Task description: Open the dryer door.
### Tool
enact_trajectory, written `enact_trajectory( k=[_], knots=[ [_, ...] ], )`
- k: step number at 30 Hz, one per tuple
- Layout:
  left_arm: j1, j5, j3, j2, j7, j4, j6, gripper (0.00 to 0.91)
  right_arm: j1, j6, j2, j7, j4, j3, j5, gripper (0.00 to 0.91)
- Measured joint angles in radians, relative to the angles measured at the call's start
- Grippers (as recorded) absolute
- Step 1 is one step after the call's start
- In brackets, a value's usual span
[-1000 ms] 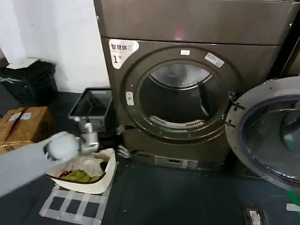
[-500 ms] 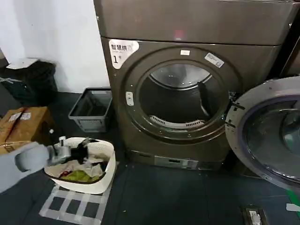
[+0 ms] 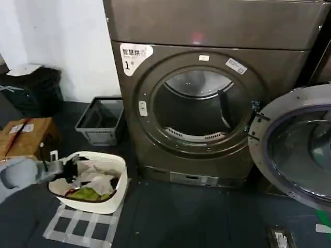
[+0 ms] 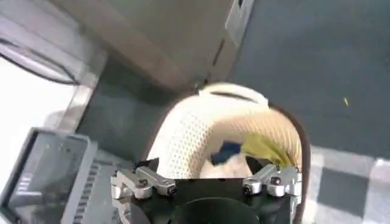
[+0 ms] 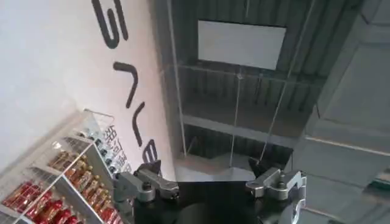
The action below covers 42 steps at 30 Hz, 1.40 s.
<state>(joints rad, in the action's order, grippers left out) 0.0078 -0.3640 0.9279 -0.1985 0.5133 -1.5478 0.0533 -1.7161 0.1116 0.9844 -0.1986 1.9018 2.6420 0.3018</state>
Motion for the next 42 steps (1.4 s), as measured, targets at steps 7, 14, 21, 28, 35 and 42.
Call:
enact_trajectory(
  k=[7,14,21,28,35,42],
  knots=[
    [0.083,0.035,-0.09,0.02,0.025,0.028,0.047,0.907,0.001,0.001,-0.002,0.0,-0.002,0.0,0.001,0.907],
    [0.131,0.043,-0.149,0.027,0.028,0.061,0.045,0.907,0.001,0.001,-0.004,0.0,-0.003,0.0,0.002,0.907],
    [0.146,0.051,-0.164,0.037,0.026,0.068,0.049,0.907,-0.007,0.001,-0.008,0.002,-0.016,0.017,0.006,0.907],
    [0.153,0.049,-0.171,0.04,0.016,0.065,0.071,0.907,-0.014,-0.003,-0.01,-0.002,-0.023,0.028,0.005,0.907],
    [0.162,0.051,-0.171,0.049,0.018,0.065,0.065,0.907,-0.018,-0.003,-0.01,-0.003,-0.024,0.036,0.004,0.907],
    [0.162,0.048,-0.174,0.051,0.024,0.067,0.059,0.907,-0.018,-0.007,-0.009,-0.01,-0.023,0.037,0.003,0.907]
  ],
)
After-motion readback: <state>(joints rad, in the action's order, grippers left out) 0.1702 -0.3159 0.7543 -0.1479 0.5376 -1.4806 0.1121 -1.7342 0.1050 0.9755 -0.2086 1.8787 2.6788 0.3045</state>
